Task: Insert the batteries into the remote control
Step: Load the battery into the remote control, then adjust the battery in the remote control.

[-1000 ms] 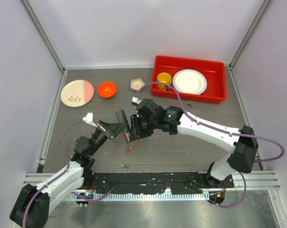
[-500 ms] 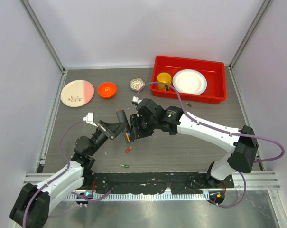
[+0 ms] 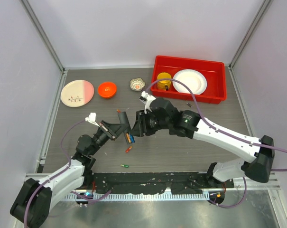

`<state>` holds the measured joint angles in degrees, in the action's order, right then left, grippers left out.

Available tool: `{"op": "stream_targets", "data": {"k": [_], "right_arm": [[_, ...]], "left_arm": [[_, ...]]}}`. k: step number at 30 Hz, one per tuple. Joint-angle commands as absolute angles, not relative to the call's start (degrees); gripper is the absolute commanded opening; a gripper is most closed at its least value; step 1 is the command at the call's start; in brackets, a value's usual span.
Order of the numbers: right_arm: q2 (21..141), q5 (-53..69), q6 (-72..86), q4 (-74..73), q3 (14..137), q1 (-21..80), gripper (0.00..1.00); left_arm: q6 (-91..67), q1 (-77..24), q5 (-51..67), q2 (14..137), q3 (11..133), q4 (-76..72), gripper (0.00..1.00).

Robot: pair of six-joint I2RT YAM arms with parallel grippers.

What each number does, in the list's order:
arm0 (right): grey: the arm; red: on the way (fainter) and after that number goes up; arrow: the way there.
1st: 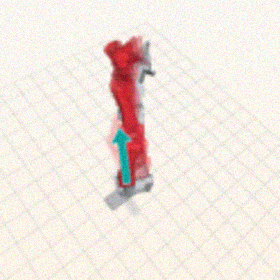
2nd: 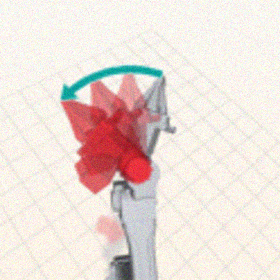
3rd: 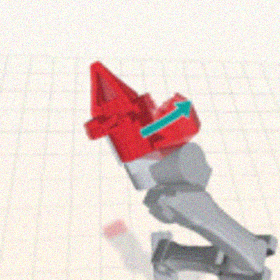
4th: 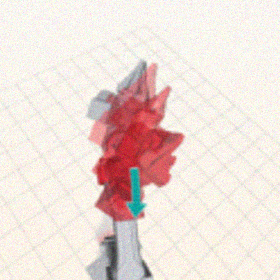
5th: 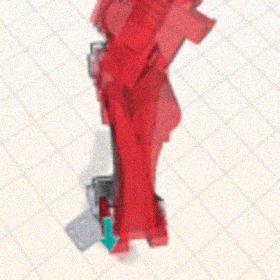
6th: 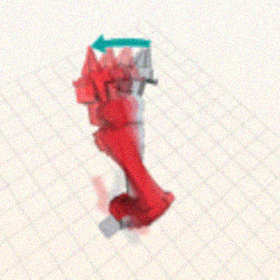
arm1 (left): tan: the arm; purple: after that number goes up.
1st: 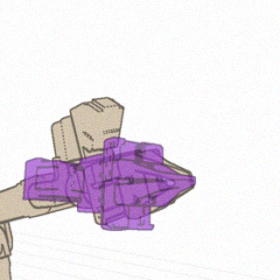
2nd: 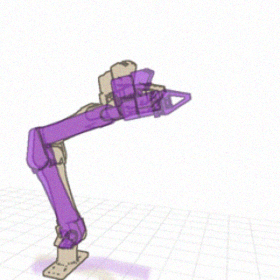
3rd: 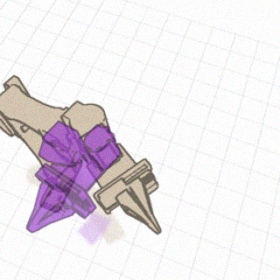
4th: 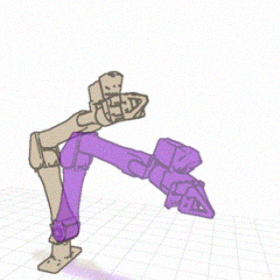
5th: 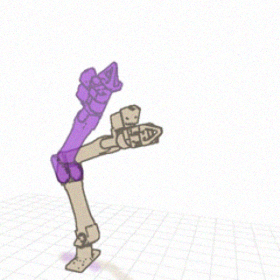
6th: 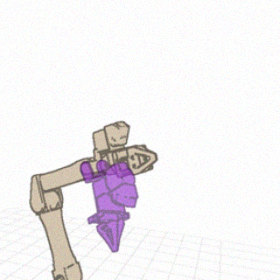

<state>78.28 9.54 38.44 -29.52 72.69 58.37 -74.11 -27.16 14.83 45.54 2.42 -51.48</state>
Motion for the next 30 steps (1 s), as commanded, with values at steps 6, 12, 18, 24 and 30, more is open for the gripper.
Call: {"op": "stream_targets", "data": {"k": [6, 12, 18, 24, 30], "right_arm": [[57.2, -4.4, 39.0, -3.7, 47.4, 56.9, 0.86], [52.8, 6.1, 36.0, 4.6, 39.4, 55.5, 0.92], [53.5, 12.0, 39.5, 15.8, 33.8, 54.9, 0.92], [58.4, 15.9, 39.6, 18.5, 34.2, 54.9, 0.92], [61.2, 18.1, 40.5, 21.6, 34.2, 54.8, 0.9]], "left_arm": [[-77.8, -27.4, 17.6, 48.2, 3.3, -57.9, 0.0], [-81.0, -27.3, 22.7, 51.0, 5.1, -58.9, 0.0], [-82.3, -27.4, 28.6, 55.0, 8.3, -60.6, 0.0], [-85.1, -27.3, 30.1, 59.2, 9.8, -66.7, 0.0], [-86.7, -27.3, 30.4, 62.2, 10.3, -70.1, 0.0]]}}
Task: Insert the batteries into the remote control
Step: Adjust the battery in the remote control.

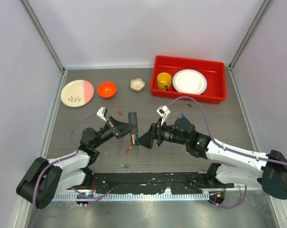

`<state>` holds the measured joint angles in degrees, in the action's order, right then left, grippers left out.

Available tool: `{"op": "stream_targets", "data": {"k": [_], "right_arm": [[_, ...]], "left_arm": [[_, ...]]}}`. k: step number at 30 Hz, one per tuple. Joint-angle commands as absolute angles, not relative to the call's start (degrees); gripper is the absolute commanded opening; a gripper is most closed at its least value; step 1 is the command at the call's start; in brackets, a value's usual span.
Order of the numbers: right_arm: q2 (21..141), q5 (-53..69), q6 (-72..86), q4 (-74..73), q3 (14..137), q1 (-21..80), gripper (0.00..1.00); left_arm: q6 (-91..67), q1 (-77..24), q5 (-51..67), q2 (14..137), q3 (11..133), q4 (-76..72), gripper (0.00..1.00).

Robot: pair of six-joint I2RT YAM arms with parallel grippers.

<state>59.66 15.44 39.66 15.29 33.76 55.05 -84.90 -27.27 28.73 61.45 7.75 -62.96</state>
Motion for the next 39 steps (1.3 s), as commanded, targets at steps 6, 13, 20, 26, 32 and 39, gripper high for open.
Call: {"op": "stream_targets", "data": {"k": [6, 13, 20, 26, 32, 39], "right_arm": [[63.8, 19.8, 41.2, 24.3, 33.8, 54.7, 0.84], [65.6, 20.7, 41.6, 25.3, 34.3, 54.3, 0.8], [66.0, 21.3, 41.8, 25.4, 34.3, 53.9, 0.75], [65.6, 22.9, 42.9, 28.2, 33.2, 53.4, 0.78], [65.4, 25.9, 41.1, 27.2, 33.7, 53.4, 0.8], [66.0, 26.3, 38.4, 22.7, 35.1, 53.4, 0.75]], "left_arm": [[-87.4, -27.4, 30.9, 62.1, 10.9, -70.2, 0.0], [-87.4, -27.4, 31.1, 61.6, 10.8, -70.2, 0.0], [-87.4, -27.4, 30.9, 61.3, 10.3, -70.2, 0.0], [-87.4, -27.5, 31.0, 61.7, 10.2, -70.2, 0.0], [-87.3, -27.4, 30.9, 62.1, 10.3, -70.4, 0.0], [-87.4, -27.5, 31.0, 62.1, 10.6, -70.4, 0.0]]}}
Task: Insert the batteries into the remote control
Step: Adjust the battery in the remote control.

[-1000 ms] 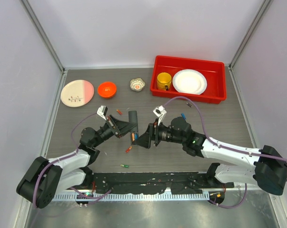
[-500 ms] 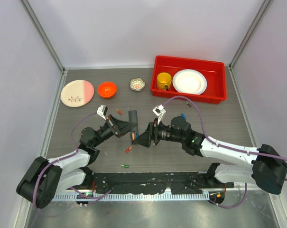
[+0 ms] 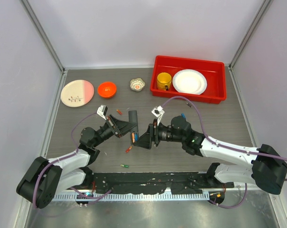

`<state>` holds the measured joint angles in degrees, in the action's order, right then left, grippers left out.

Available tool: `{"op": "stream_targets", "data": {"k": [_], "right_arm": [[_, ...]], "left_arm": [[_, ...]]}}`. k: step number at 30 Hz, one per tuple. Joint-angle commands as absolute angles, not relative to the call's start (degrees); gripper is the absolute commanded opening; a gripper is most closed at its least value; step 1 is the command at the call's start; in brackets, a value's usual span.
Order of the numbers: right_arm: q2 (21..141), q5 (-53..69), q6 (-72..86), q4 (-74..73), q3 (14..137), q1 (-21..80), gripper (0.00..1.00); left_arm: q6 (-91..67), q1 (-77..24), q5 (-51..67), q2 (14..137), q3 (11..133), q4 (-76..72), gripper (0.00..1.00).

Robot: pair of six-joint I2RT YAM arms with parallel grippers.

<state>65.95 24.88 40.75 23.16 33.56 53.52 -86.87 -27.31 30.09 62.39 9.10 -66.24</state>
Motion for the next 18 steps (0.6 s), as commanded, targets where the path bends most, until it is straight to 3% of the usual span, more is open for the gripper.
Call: {"op": "stream_targets", "data": {"k": [1, 18], "right_arm": [[66.4, 26.3, 38.2, 22.5, 35.3, 53.4, 0.74], [67.8, 25.0, 42.0, 25.4, 35.0, 52.4, 0.63]], "left_arm": [[-87.5, -27.4, 31.0, 62.1, 10.5, -70.4, 0.0], [-87.4, -28.2, 31.2, 61.7, 10.4, -70.5, 0.0]]}}
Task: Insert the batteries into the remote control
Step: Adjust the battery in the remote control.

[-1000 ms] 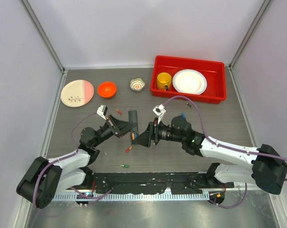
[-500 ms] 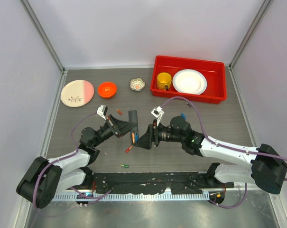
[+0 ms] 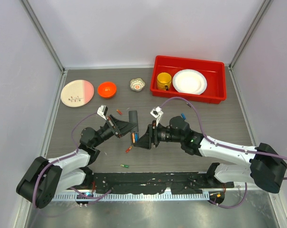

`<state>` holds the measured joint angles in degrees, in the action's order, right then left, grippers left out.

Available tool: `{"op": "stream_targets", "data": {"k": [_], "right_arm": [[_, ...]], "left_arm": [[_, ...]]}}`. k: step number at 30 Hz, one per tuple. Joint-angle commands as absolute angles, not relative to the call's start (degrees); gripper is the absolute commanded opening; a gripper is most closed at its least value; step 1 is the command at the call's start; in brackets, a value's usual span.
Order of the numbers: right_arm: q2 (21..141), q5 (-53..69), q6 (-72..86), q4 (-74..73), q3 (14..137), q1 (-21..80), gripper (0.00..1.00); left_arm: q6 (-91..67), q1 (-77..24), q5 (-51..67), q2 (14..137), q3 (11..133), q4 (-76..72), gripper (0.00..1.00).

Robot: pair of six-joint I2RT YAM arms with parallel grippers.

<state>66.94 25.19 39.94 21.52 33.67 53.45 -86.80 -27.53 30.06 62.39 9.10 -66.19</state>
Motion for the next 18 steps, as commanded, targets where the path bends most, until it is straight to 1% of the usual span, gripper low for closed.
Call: {"op": "stream_targets", "data": {"k": [1, 8, 18], "right_arm": [[67.9, 25.3, 42.5, 26.2, 34.7, 52.0, 0.62], [68.6, 27.2, 44.8, 29.2, 34.2, 50.2, 0.58], [70.0, 27.9, 46.1, 30.8, 33.8, 49.7, 0.5]], "left_arm": [[-87.4, -28.4, 31.1, 61.6, 10.5, -70.5, 0.0], [-87.5, -28.7, 30.9, 61.2, 10.3, -70.5, 0.0], [-87.5, -28.9, 30.7, 61.0, 10.5, -70.5, 0.0]]}}
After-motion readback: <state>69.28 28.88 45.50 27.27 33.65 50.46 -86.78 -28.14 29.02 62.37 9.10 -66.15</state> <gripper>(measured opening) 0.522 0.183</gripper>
